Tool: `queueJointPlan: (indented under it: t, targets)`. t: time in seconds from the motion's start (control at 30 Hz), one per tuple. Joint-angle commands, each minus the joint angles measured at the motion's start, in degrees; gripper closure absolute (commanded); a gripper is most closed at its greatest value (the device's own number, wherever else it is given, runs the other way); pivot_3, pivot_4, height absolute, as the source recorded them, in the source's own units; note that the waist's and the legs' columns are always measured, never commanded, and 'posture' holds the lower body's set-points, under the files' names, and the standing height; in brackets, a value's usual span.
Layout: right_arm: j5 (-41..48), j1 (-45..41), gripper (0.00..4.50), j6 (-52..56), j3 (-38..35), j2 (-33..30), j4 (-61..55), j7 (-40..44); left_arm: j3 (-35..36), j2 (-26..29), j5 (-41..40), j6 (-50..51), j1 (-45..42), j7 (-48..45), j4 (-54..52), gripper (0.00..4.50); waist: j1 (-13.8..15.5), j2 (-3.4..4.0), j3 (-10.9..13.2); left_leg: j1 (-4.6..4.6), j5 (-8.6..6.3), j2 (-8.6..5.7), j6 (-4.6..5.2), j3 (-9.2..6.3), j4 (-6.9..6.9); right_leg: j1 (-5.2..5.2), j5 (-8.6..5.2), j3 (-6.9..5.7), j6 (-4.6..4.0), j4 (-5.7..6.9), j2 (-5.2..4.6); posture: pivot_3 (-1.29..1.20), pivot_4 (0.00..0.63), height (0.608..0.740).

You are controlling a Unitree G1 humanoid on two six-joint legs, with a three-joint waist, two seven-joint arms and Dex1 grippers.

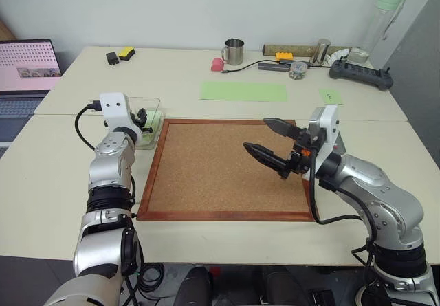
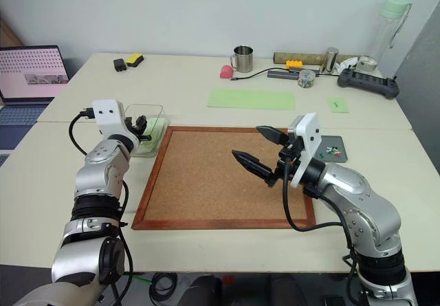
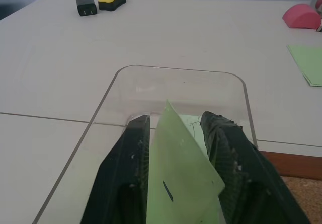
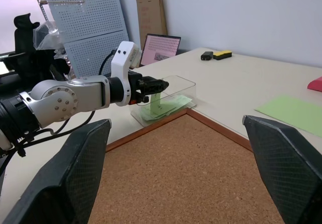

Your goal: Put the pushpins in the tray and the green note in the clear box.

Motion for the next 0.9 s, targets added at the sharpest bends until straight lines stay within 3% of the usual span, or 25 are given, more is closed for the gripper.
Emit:
queueJointPlan:
  t: [0.03,0.2,0.33,0.6,0.77,0.9]
  targets:
    - [-0.89,-0.23,0.09,-1.92,-1.33,-0.64,-0.44,-0.01,-0.44,2.55,1.53,-3.58,-1.58,-0.53,-2.99,1.67,-0.08,0.00,0.00,0.00,0.00,0.00,0.00,0.00,0.00,0.00,0.00,0.00,0.00,0.01,0.00,0.00,0.150,0.740]
    - [-2.36,-1.10,0.09,-3.31,-2.56,-1.45,1.24,-0.07,-2.60,4.17,2.54,-5.43,-3.18,-3.70,-5.53,0.78,-0.16,0.00,0.00,-0.02,0.00,0.00,0.00,0.00,0.00,-0.02,0.00,0.00,0.00,0.01,0.00,0.00,0.150,0.740]
    - [-5.25,-1.67,0.09,-5.26,-2.87,-2.38,3.95,-0.20,-5.05,4.87,1.41,-6.77,-4.34,-11.83,-5.49,0.01,-0.06,0.00,0.00,-0.02,0.00,-0.03,0.00,0.03,0.01,-0.01,0.00,0.01,0.00,0.01,-0.01,0.00,0.150,0.740]
    - [-11.06,1.23,0.09,-8.18,-3.27,-8.36,8.25,2.79,-16.00,9.94,-1.92,-0.24,1.77,-40.02,-14.87,0.01,-0.82,0.00,0.00,-0.06,0.00,-0.02,0.00,0.16,-0.06,-0.13,-0.01,0.13,-0.01,0.00,0.01,0.00,0.150,0.740]
    - [-9.18,4.55,0.09,-6.24,-3.84,-12.54,7.22,7.49,-18.15,14.99,-4.54,4.60,6.91,-50.30,-22.18,0.01,-1.27,0.01,0.00,-0.07,-0.01,0.06,0.02,0.21,-0.05,-0.21,0.00,0.22,-0.02,0.07,0.08,0.00,0.150,0.740]
    - [-8.74,5.91,0.09,-5.91,-4.06,-13.89,7.05,9.40,-17.26,16.91,-4.90,4.75,7.62,-52.10,-22.50,0.01,-1.06,0.01,0.00,-0.05,0.00,0.09,0.03,0.17,-0.03,-0.19,0.00,0.20,-0.02,0.09,0.13,0.00,0.150,0.740]
